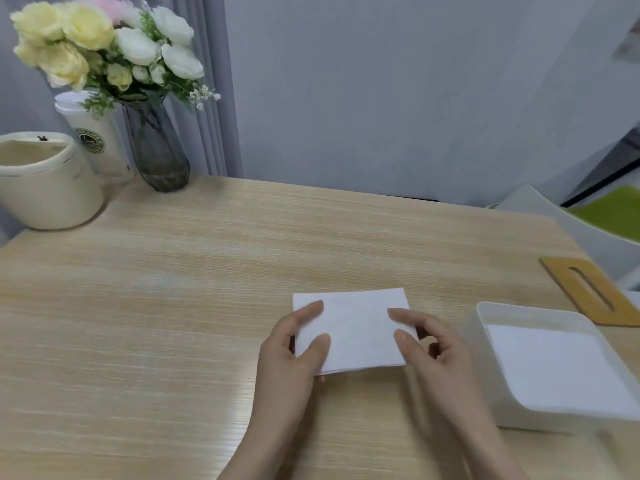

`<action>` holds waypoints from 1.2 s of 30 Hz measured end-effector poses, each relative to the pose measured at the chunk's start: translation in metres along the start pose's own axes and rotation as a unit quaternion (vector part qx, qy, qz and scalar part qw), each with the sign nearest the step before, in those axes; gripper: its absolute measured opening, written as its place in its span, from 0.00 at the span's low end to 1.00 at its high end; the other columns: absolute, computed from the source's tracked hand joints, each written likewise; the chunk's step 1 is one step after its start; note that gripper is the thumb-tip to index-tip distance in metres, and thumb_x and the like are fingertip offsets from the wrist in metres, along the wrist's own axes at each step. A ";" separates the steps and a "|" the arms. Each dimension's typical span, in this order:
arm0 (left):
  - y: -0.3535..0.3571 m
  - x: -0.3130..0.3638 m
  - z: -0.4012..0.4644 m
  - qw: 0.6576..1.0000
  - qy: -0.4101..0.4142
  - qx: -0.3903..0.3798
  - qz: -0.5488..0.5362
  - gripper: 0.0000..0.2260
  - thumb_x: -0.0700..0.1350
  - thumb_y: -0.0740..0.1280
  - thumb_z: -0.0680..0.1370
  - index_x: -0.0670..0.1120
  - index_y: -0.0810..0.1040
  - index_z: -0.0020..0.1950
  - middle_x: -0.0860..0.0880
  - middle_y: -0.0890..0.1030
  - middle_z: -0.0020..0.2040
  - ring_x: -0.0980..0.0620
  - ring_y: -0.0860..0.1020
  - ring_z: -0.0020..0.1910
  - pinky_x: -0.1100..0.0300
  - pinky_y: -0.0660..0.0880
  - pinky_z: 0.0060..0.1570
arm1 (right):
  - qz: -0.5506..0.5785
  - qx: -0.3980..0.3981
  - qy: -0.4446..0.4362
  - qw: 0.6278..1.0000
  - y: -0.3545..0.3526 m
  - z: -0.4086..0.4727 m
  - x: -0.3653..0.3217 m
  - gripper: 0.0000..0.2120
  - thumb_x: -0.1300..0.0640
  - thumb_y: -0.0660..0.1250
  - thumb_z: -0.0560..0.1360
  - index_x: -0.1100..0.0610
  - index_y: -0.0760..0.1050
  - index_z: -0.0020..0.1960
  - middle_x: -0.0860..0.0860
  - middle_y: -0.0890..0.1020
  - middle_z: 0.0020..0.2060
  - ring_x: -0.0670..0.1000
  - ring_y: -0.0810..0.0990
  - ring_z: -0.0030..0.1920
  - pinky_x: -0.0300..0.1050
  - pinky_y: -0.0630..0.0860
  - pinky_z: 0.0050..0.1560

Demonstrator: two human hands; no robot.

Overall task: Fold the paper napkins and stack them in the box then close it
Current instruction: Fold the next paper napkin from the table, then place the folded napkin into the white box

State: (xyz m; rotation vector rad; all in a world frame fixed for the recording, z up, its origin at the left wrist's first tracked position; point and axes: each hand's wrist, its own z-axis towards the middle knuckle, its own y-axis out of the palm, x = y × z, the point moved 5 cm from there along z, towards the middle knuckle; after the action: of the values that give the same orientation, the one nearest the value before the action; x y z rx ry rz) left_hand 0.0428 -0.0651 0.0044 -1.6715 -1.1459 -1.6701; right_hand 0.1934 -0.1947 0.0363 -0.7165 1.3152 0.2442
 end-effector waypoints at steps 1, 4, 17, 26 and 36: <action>0.007 0.004 -0.001 1.000 0.008 -0.014 0.011 0.17 0.33 0.70 0.75 0.54 0.82 0.56 0.60 0.84 0.53 0.63 0.81 0.50 0.73 0.74 0.40 | -0.007 0.011 -0.006 1.000 -0.010 0.000 -0.003 0.15 0.64 0.70 0.73 0.43 0.81 0.48 0.29 0.77 0.39 0.37 0.69 0.35 0.30 0.65 0.41; 0.031 0.010 -0.007 0.997 0.031 -0.047 0.059 0.16 0.35 0.71 0.74 0.55 0.82 0.55 0.62 0.83 0.52 0.68 0.78 0.50 0.76 0.71 0.44 | -0.017 0.037 -0.003 0.999 -0.041 -0.005 -0.007 0.13 0.63 0.71 0.73 0.44 0.82 0.47 0.38 0.78 0.39 0.35 0.70 0.34 0.24 0.64 0.39; 0.170 0.006 -0.022 0.967 0.041 -0.191 0.162 0.16 0.51 0.70 0.69 0.63 0.79 0.56 0.63 0.77 0.61 0.56 0.73 0.66 0.48 0.69 0.68 | -0.061 0.147 0.046 0.986 -0.180 -0.024 0.015 0.12 0.57 0.73 0.72 0.42 0.82 0.50 0.42 0.79 0.51 0.42 0.73 0.48 0.44 0.68 0.58; 0.210 -0.009 -0.028 0.918 0.168 -0.184 0.308 0.15 0.47 0.70 0.76 0.59 0.76 0.62 0.68 0.71 0.61 0.70 0.61 0.70 0.62 0.28 0.70 | -0.122 0.171 0.036 0.977 -0.218 -0.020 0.031 0.11 0.55 0.72 0.71 0.40 0.81 0.48 0.39 0.80 0.51 0.50 0.70 0.62 0.59 0.62 0.70; 0.216 -0.017 -0.035 0.855 0.249 -0.157 0.426 0.19 0.54 0.62 0.75 0.56 0.77 0.65 0.68 0.71 0.50 0.64 0.59 0.73 0.55 0.19 0.66 | -0.173 0.156 0.016 0.972 -0.221 -0.015 0.057 0.13 0.57 0.71 0.73 0.37 0.78 0.45 0.33 0.75 0.45 0.20 0.60 0.51 0.35 0.51 0.56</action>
State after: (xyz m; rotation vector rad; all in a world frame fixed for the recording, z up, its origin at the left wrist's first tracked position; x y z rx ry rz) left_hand 0.2059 -0.2088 0.0363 -1.4410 0.1490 -1.5476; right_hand 0.3169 -0.3855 0.0570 -0.6684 1.1991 -0.2529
